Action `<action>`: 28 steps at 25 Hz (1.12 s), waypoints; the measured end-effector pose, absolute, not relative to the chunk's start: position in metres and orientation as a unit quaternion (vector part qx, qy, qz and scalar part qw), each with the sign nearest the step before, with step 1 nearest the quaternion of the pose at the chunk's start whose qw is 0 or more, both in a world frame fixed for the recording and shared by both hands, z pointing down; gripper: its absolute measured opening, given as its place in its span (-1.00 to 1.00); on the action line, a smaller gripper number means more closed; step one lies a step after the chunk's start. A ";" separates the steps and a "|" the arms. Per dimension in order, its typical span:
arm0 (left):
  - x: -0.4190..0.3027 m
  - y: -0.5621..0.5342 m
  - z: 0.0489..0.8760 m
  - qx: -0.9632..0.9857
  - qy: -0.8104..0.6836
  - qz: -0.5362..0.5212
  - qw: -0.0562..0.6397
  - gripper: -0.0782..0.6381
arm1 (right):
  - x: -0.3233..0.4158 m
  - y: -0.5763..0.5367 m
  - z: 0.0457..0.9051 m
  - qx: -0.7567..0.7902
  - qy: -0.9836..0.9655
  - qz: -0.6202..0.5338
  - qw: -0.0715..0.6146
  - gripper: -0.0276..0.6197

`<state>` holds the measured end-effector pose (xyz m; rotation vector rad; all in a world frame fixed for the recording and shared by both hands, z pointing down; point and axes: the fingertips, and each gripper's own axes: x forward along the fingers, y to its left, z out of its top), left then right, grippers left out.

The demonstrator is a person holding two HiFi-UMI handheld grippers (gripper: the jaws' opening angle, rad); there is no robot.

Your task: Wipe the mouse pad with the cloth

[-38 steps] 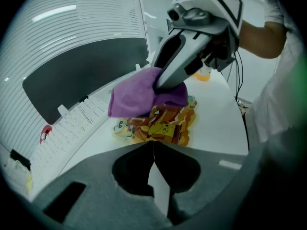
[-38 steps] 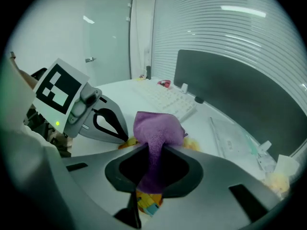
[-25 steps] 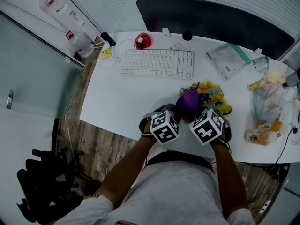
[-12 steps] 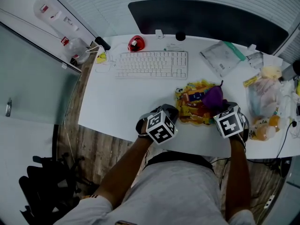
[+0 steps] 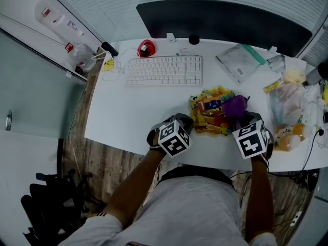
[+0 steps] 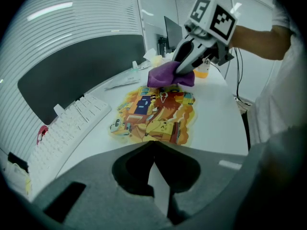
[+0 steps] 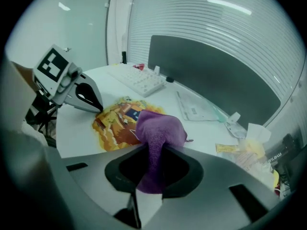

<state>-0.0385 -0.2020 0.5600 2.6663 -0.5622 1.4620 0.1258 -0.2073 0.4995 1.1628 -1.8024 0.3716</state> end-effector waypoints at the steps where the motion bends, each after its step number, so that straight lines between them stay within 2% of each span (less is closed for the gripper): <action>1: -0.039 -0.202 0.560 0.862 -0.182 0.472 0.025 -0.74 | 0.113 -0.203 0.494 0.463 -0.744 0.145 0.459 -0.70; 7: -0.039 -0.202 0.560 0.863 -0.184 0.470 0.027 -0.74 | 0.034 -0.178 0.493 0.377 -0.795 0.110 0.462 -0.70; 13: -0.039 -0.202 0.560 0.863 -0.184 0.470 0.026 -0.74 | 0.004 -0.159 0.520 0.328 -0.801 0.103 0.490 -0.70; 19: -0.039 -0.202 0.560 0.863 -0.186 0.469 0.026 -0.74 | 0.013 -0.157 0.530 0.322 -0.792 0.101 0.509 -0.70; 28: -0.039 -0.202 0.560 0.863 -0.186 0.470 0.025 -0.74 | 0.073 -0.162 0.532 0.370 -0.763 0.128 0.515 -0.70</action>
